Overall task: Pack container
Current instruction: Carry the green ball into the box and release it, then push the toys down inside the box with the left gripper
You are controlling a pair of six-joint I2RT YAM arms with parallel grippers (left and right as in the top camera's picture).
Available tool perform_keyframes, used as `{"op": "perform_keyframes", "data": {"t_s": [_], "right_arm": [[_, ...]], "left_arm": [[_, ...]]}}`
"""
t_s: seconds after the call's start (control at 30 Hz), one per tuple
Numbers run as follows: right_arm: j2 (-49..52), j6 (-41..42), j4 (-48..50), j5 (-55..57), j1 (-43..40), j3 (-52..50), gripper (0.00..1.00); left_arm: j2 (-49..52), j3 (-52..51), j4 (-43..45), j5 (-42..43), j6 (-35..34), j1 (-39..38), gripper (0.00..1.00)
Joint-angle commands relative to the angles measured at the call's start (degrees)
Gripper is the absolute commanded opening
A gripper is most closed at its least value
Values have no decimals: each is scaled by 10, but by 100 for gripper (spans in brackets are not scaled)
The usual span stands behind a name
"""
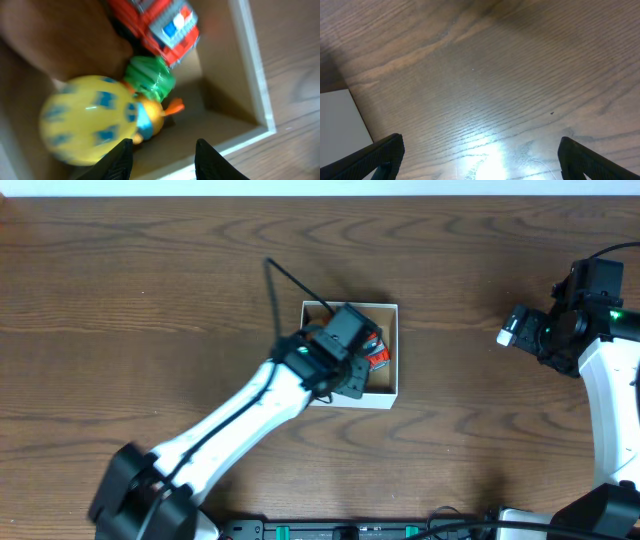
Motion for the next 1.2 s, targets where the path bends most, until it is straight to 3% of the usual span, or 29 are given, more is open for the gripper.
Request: {"op": "perform_keyframes", "data": {"t_s": [0.0, 0.23, 0.47, 0.67, 1.17], "right_arm": [[4, -5, -2, -4, -1, -4, 99], [4, -5, -2, -4, -1, -4, 99], [4, -5, -2, -4, -1, -4, 99], [4, -5, -2, -4, -1, -4, 99], [4, -5, -4, -4, -1, -4, 99]], "left_arm": [[19, 4, 0, -4, 6, -6, 41], [-7, 15, -8, -12, 23, 1, 41], [-73, 41, -32, -71, 44, 3, 40], [-66, 35, -47, -78, 41, 33, 7], [75, 30, -52, -56, 23, 37, 6]]}}
